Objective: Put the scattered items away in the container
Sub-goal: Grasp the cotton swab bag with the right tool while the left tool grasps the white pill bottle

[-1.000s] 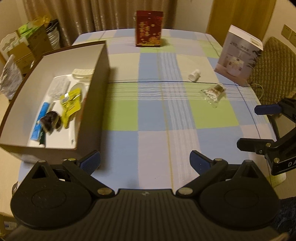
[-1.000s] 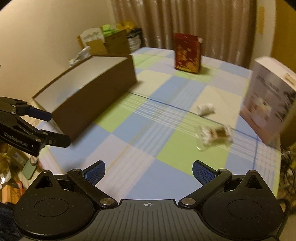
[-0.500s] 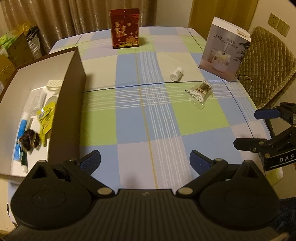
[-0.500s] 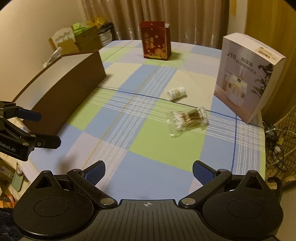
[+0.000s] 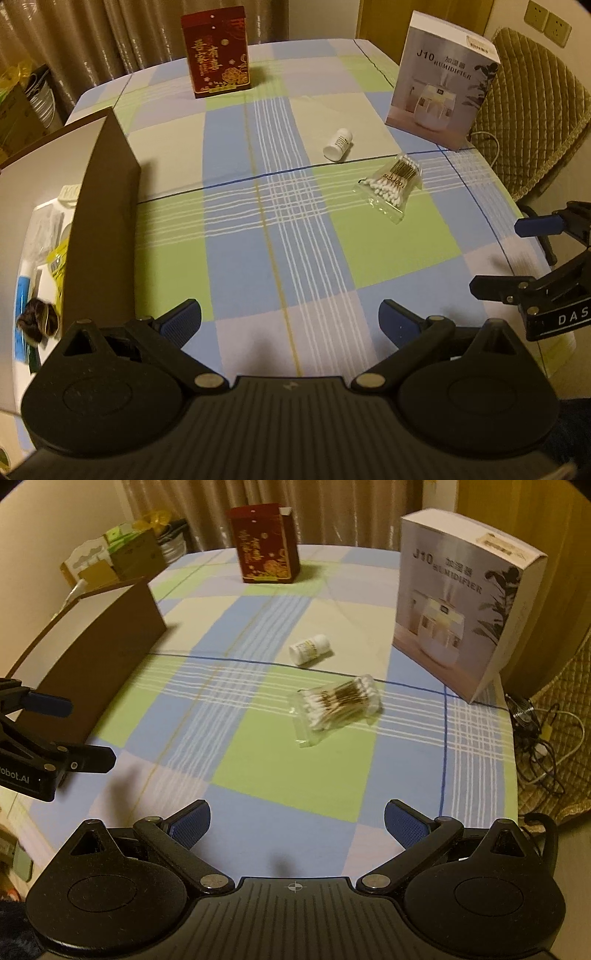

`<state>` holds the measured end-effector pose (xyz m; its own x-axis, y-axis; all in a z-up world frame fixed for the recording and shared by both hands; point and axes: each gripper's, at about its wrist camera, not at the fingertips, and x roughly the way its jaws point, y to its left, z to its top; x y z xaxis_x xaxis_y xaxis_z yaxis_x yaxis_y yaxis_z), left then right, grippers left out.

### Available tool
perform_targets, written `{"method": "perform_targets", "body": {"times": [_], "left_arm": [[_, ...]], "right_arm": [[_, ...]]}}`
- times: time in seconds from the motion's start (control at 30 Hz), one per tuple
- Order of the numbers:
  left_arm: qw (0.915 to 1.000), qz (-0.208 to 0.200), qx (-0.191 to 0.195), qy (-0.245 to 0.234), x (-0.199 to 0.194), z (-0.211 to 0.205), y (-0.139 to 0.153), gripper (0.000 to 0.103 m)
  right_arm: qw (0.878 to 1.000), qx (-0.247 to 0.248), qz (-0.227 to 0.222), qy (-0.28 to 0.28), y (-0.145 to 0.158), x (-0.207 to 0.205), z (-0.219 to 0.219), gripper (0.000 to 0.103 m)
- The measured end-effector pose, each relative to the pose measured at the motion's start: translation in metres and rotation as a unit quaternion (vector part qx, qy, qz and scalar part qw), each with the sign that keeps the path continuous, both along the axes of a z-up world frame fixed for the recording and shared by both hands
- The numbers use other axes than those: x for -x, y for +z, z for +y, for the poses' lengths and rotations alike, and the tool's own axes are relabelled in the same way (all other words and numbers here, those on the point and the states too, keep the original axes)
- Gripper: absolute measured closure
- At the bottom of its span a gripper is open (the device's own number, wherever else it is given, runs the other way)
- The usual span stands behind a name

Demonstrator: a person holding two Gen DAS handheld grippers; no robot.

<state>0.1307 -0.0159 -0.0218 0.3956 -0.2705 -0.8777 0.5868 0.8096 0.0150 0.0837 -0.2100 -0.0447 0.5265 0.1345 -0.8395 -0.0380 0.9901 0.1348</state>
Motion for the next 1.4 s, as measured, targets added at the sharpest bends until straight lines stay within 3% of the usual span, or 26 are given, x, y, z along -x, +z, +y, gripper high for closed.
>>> {"method": "perform_targets", "body": {"times": [0.37,0.67,0.8,0.83,0.87,0.97,1.07,1.2,1.23,1.27,1.3,1.4], "left_arm": [[0.9996,0.003,-0.025,-0.014,-0.041,-0.029,-0.018,0.002],[0.9992,0.013,-0.038,-0.009,-0.074,-0.042,-0.035,0.002],[0.9988,0.019,-0.045,0.000,-0.087,-0.044,-0.044,0.002],[0.9987,0.019,-0.048,0.001,-0.090,-0.044,-0.045,0.002],[0.9986,0.020,-0.049,0.001,-0.093,-0.044,-0.046,0.002],[0.9984,0.024,-0.051,0.005,-0.100,-0.041,-0.050,0.002],[0.9981,0.026,-0.055,0.011,-0.105,-0.038,-0.053,0.002],[0.9978,0.026,-0.058,0.018,-0.114,-0.035,-0.054,0.002],[0.9978,0.026,-0.059,0.019,-0.116,-0.035,-0.055,0.002],[0.9977,0.025,-0.059,0.020,-0.119,-0.035,-0.055,0.002],[0.9977,0.025,-0.059,0.021,-0.121,-0.036,-0.055,0.002],[0.9979,0.023,-0.058,0.020,-0.125,-0.038,-0.055,0.002]], "right_arm": [[0.996,-0.047,0.005,-0.078,-0.013,-0.027,-0.034,0.000],[0.980,-0.134,-0.012,-0.150,-0.031,-0.054,-0.054,0.000],[0.977,-0.132,-0.028,-0.167,-0.040,-0.072,-0.053,0.000],[0.976,-0.131,-0.035,-0.171,-0.042,-0.075,-0.052,0.007],[0.975,-0.139,-0.039,-0.171,-0.044,-0.078,-0.052,0.030],[0.968,-0.158,-0.023,-0.192,-0.054,-0.090,-0.056,0.034],[0.963,-0.163,-0.037,-0.210,-0.058,-0.095,-0.060,0.034],[0.965,-0.146,-0.033,-0.216,-0.060,-0.108,-0.064,0.034],[0.967,-0.132,-0.025,-0.215,-0.061,-0.112,-0.063,0.037],[0.970,-0.123,-0.020,-0.211,-0.063,-0.114,-0.063,0.061],[0.973,-0.122,-0.016,-0.198,-0.064,-0.116,-0.063,0.065],[0.982,-0.098,-0.010,-0.161,-0.063,-0.118,-0.062,0.067]]}}
